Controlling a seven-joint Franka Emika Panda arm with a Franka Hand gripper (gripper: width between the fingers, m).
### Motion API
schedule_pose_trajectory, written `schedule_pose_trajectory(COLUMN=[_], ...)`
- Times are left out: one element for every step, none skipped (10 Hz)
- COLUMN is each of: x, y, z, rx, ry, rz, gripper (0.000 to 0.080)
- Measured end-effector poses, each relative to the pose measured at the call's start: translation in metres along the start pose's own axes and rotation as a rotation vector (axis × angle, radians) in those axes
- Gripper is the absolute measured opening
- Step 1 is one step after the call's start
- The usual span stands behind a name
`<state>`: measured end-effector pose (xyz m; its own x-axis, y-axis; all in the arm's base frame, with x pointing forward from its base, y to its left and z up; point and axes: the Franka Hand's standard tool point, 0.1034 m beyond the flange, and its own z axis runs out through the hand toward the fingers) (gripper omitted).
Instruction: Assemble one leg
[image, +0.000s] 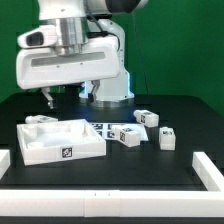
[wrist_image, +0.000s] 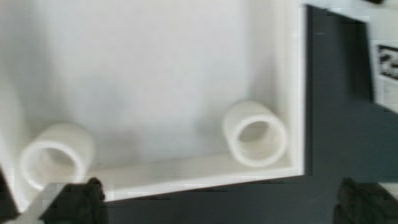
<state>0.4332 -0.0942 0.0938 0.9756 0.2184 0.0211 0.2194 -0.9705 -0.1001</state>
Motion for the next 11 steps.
schedule_pose_trajectory(x=[0.000, 0.000, -0.001, -0.004, -0.004, 0.000, 0.001, -0.003, -0.001, -0.001, -0.001], y=[-0.001, -0.001, 0.001, 0.017, 0.044, 0.068, 0.083, 0.090, 0.087, 0.086, 0.086], z=[0.000, 0.000, 0.001, 0.007, 0.012, 0.017, 0.020, 0.023, 0.023, 0.023, 0.024], rx=[0.000, 0.000, 0.000, -0.002, -0.019, -0.048, -0.073, -0.081, -0.077, -0.077, -0.077], ry=[0.000, 0.000, -0.002, -0.011, -0.018, -0.025, -0.012, -0.008, -0.009, -0.009, -0.010], rz=[-0.003, -0.002, -0.002, -0.038, -0.053, -0.074, -0.115, -0.121, -0.116, -0.120, -0.119], gripper=[0.0649, 0.0649, 0.0649, 0.0649, 0.0649, 0.0649, 0.0649, 0.0649, 0.0649, 0.0649, 0.0649])
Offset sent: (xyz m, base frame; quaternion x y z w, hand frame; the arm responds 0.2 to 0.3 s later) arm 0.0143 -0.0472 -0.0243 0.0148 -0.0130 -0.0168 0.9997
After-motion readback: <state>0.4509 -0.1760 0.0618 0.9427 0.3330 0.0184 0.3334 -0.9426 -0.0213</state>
